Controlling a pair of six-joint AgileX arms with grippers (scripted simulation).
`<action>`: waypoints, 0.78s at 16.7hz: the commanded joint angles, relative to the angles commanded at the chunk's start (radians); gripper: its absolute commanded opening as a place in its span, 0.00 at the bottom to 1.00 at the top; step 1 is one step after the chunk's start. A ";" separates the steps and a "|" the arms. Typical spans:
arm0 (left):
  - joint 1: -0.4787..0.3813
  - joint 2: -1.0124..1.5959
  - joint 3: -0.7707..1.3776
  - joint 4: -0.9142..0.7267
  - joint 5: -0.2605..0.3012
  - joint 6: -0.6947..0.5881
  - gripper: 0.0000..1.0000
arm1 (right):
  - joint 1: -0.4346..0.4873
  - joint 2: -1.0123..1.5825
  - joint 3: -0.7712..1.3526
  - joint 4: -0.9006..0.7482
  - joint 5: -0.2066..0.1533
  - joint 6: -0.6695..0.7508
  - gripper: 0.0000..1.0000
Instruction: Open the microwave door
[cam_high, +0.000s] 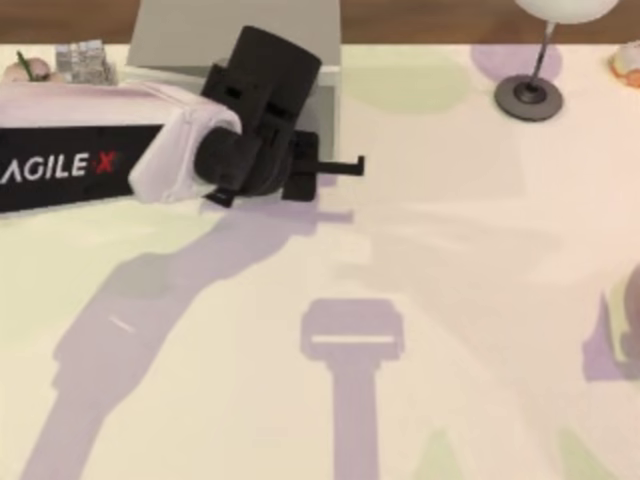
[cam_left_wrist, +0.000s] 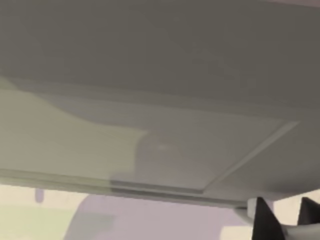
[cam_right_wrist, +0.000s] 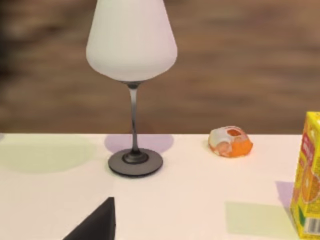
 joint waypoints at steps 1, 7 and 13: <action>0.000 0.000 0.000 0.000 0.000 0.000 0.00 | 0.000 0.000 0.000 0.000 0.000 0.000 1.00; 0.000 0.000 0.000 0.000 0.000 0.000 0.00 | 0.000 0.000 0.000 0.000 0.000 0.000 1.00; 0.008 -0.032 -0.036 0.025 0.034 0.040 0.00 | 0.000 0.000 0.000 0.000 0.000 0.000 1.00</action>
